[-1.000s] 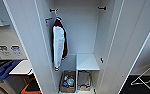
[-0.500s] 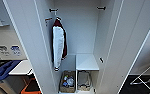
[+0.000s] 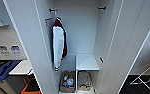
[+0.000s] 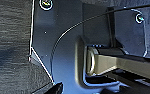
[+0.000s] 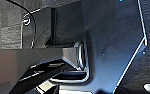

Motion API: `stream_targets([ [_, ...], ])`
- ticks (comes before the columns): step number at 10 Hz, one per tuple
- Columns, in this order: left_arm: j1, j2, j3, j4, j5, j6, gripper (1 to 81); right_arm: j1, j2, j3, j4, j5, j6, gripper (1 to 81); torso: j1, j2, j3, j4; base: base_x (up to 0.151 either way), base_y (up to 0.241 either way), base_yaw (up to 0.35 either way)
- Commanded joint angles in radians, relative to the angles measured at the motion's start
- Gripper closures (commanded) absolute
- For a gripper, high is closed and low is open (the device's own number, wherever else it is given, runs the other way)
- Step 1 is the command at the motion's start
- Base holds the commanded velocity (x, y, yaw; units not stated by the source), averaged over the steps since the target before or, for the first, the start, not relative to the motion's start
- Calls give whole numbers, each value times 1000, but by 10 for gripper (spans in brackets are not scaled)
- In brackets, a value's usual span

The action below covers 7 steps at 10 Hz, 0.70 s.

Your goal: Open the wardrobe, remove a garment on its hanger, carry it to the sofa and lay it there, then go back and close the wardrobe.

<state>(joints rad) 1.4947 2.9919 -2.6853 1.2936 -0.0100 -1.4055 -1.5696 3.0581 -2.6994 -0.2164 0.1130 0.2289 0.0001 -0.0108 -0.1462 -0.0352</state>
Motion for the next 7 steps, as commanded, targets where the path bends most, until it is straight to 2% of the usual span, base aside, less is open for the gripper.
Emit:
stream_targets([
  [1,-39,30,1,-483,146,517,10,32,3,-3,-5,-50,0,10,0,0,0,0,0,0,0],
  [2,-56,21,2,-818,173,845,10,32,4,-2,-5,-50,0,10,0,0,0,0,0,0,0],
  [3,-57,10,7,-1094,165,1081,10,32,4,-2,-5,-50,0,10,0,0,0,0,0,0,0],
  [4,-57,13,8,-1228,160,1269,10,32,3,-3,-5,-50,0,10,0,0,0,0,0,0,0],
  [5,-63,16,5,-1272,159,1357,10,30,1,-3,-5,-50,0,10,0,0,0,0,0,0,0],
  [7,-89,4,1,-1272,157,1366,10,24,4,-3,-6,-50,0,10,0,0,0,0,0,0,0],
])
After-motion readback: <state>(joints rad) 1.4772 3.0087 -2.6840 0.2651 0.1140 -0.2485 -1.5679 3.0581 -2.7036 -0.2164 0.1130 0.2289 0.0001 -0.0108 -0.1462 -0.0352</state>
